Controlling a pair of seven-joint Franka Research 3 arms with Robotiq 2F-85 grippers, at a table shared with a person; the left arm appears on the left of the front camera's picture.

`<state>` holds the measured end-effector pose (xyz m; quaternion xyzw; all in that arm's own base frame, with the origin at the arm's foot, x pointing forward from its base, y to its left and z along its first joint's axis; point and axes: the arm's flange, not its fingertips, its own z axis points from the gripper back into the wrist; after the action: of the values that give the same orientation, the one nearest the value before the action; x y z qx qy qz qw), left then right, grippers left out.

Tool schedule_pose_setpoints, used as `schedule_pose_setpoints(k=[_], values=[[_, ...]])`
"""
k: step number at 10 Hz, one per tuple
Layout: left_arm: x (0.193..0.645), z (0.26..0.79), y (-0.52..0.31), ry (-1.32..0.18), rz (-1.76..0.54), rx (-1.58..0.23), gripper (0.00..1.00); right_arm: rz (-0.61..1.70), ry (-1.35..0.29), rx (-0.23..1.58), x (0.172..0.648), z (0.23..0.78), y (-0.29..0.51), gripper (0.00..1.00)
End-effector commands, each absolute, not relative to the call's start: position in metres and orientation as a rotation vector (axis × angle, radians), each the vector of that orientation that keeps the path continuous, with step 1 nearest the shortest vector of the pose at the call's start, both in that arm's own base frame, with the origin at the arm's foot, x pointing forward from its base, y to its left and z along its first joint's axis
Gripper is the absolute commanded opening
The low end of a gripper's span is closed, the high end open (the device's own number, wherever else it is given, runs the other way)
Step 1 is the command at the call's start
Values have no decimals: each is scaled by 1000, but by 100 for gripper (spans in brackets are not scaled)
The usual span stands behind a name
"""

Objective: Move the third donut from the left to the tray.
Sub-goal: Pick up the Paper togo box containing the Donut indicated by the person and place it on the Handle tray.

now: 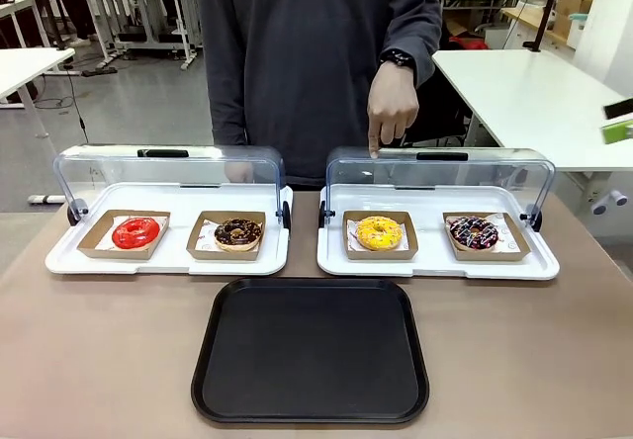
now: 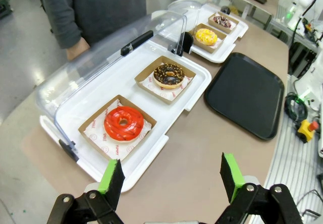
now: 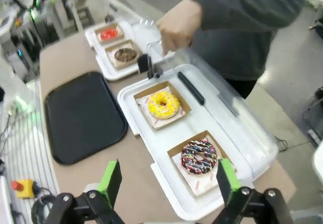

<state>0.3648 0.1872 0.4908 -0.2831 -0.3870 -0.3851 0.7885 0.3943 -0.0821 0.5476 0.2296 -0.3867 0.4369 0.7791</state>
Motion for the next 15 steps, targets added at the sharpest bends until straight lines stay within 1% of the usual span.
schedule_pose_setpoints(k=[1, 3, 5, 7, 8, 9, 10, 14, 15], values=[[363, 493, 187, -835, -827, -618, 100, 1068, -714, 346, 388, 539, -22, 100], [363, 493, 187, -835, -827, -618, 100, 1237, -613, 141, 380, 509, 47, 100], [363, 493, 187, -835, -827, -618, 100, 1351, -532, 33, 375, 469, 95, 100], [363, 493, 187, -835, -827, -618, 100, 1410, -487, -54, 376, 438, 127, 100], [363, 493, 187, -835, -827, -618, 100, 1420, -476, -56, 377, 430, 138, 100], [363, 493, 187, -835, -827, -618, 100, 1397, -525, -4, 375, 436, 132, 100], [363, 493, 187, -835, -827, -618, 100, 1462, -495, -13, 373, 434, 136, 100], [363, 493, 187, -835, -827, -618, 100, 1457, -496, -16, 375, 430, 138, 100], [363, 493, 187, -835, -827, -618, 100, 1476, -448, -66, 397, 427, 152, 100]])
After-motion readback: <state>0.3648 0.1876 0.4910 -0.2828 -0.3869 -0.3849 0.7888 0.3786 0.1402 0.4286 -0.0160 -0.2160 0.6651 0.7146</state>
